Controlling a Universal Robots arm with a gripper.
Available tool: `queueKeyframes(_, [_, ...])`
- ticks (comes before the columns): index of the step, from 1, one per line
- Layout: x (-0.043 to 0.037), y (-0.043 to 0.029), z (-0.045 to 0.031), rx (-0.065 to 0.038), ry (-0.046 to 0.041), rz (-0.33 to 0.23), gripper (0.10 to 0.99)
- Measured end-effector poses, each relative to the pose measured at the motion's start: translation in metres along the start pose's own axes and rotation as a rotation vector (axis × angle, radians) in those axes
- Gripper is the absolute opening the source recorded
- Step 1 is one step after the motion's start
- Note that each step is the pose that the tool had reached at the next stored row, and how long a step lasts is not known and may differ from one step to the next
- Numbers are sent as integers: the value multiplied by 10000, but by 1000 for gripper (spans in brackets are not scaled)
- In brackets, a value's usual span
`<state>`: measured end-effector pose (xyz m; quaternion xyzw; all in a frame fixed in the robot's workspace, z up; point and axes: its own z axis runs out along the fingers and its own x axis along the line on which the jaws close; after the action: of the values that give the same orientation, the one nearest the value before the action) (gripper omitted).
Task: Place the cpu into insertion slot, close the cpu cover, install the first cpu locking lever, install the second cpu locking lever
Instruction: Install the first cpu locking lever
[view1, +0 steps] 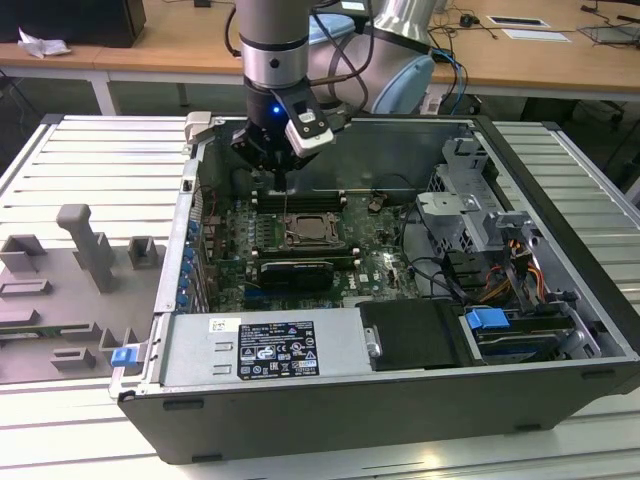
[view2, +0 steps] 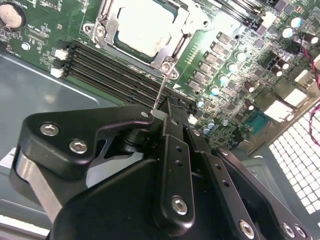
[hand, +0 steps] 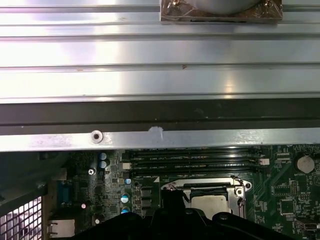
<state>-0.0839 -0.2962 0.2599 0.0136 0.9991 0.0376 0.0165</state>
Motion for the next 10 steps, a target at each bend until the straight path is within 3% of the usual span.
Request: queueKeyframes(10, [-77, 2, 7, 0, 0, 1, 106])
